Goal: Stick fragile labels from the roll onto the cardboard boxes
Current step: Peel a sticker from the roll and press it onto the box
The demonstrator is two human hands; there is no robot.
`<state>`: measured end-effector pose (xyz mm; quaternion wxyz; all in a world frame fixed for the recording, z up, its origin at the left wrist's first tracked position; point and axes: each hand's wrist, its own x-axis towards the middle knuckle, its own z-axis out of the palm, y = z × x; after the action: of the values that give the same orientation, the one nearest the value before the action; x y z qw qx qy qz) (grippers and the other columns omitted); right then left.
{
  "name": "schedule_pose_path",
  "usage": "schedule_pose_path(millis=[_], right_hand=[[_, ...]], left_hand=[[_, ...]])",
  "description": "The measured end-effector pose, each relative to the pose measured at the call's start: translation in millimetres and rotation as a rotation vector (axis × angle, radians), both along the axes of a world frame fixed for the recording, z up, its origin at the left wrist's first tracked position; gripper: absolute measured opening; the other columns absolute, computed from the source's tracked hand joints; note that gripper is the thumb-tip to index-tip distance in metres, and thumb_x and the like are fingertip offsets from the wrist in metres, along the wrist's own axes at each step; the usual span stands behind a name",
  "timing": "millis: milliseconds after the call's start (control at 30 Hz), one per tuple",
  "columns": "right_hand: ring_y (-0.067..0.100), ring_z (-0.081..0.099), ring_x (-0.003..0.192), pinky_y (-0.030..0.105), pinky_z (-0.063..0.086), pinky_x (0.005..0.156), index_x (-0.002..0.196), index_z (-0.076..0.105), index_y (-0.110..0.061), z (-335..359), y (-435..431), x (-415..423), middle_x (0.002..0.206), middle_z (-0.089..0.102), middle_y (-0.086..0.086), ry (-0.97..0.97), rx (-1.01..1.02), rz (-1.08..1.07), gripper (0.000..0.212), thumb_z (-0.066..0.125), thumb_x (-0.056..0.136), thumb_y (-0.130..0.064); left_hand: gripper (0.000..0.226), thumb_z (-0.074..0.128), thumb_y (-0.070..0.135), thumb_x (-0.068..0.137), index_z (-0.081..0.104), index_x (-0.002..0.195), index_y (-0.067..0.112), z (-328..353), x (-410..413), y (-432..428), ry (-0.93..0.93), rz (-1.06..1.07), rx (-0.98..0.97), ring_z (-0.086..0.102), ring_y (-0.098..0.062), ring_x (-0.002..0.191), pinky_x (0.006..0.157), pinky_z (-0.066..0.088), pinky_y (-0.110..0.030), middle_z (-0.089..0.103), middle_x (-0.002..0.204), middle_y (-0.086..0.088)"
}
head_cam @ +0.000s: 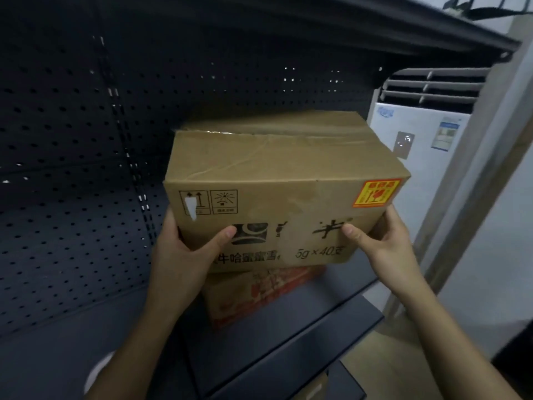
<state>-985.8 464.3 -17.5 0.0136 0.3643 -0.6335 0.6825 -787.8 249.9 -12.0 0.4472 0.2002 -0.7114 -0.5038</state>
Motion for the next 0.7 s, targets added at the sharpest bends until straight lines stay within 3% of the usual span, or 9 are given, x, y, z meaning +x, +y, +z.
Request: schedule_pose_path(millis=[200,300,500,700], right_hand=[[0.010,0.064,0.115,0.028,0.055,0.094,0.132,0.052,-0.019,-3.4,-40.4,-46.2,0.123,0.069,-0.008,-0.009,0.028,0.159,0.055,0.071,0.080,-0.020],[0.008,0.064,0.115,0.029,0.055,0.095,0.134,0.051,-0.021,-4.0,-54.3,-69.6,0.124,0.068,-0.007,-0.007,0.065,0.220,0.058,0.072,0.080,-0.024],[0.008,0.064,0.114,0.045,0.053,0.099,0.134,0.051,-0.025,-11.5,-69.3,-116.3,0.122,0.068,-0.008,-0.023,0.145,0.295,0.060,0.074,0.079,-0.034],[0.004,0.063,0.113,0.045,0.054,0.098,0.134,0.049,-0.031,-10.9,-82.1,-140.0,0.122,0.067,-0.014,0.002,0.186,0.319,0.057,0.072,0.083,-0.042]], left_hand=[[0.055,0.079,0.030,0.076,0.054,0.125,0.035,-3.7,-10.0,-6.5,-0.047,0.124,-0.025,0.061,0.011,0.102,0.081,0.054,-0.022,0.065,0.110,0.031],[0.054,0.080,0.034,0.073,0.056,0.122,0.036,-4.3,-19.8,-4.2,-0.070,0.196,-0.002,0.063,0.008,0.100,0.083,0.056,-0.029,0.067,0.108,0.028],[0.055,0.081,0.034,0.074,0.056,0.122,0.037,-2.8,-49.2,6.9,-0.097,0.310,0.006,0.064,0.005,0.101,0.088,0.056,-0.033,0.068,0.109,0.024],[0.061,0.079,0.042,0.075,0.052,0.129,0.038,-3.5,-70.7,9.3,-0.131,0.405,0.006,0.061,-0.003,0.111,0.098,0.052,-0.043,0.066,0.118,0.020]])
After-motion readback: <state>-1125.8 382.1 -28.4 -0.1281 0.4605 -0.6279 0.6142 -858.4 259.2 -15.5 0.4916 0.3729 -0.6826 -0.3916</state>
